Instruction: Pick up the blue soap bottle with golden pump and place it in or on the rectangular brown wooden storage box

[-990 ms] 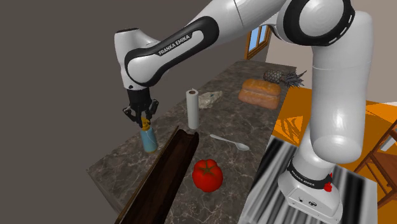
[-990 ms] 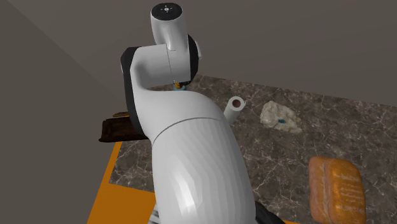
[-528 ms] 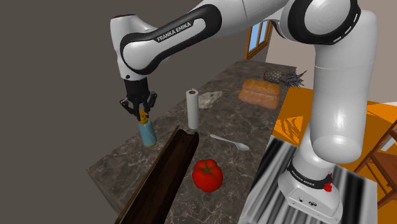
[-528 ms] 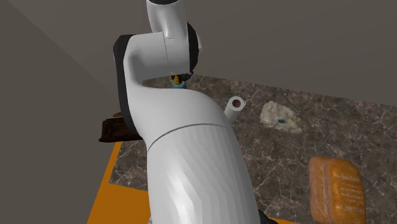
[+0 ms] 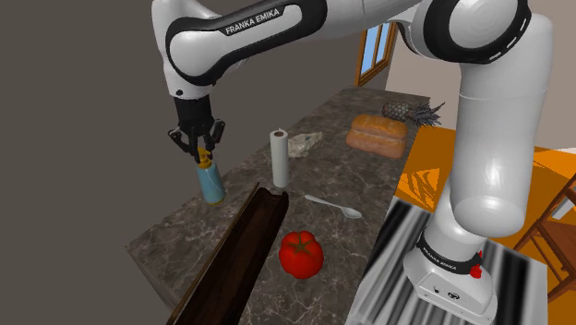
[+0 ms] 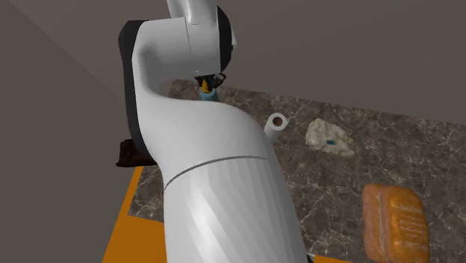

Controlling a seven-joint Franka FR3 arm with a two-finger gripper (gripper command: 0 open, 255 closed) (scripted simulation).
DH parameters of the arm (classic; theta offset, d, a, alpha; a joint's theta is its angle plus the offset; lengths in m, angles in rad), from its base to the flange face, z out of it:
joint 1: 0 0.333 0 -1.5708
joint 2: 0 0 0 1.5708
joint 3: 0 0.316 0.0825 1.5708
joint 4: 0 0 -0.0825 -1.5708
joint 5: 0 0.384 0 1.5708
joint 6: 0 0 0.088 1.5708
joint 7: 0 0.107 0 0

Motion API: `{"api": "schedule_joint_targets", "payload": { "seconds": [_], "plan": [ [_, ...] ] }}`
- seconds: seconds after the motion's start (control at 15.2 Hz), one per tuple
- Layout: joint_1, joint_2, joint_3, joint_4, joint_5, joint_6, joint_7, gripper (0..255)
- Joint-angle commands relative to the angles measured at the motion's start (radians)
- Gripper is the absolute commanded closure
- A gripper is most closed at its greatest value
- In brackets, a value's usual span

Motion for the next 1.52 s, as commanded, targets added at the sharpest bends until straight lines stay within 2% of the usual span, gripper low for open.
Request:
{"api": "schedule_joint_targets", "payload": {
  "seconds": [0.0,1.06,1.45],
  "plan": [
    [-0.001,-0.006,0.001,0.021,0.003,-0.026,-0.002,255],
    [0.011,0.003,0.005,0.240,0.000,-0.236,0.002,255],
    [0.032,-0.159,0.039,0.109,0.054,-0.256,0.063,255]
  ]
}}
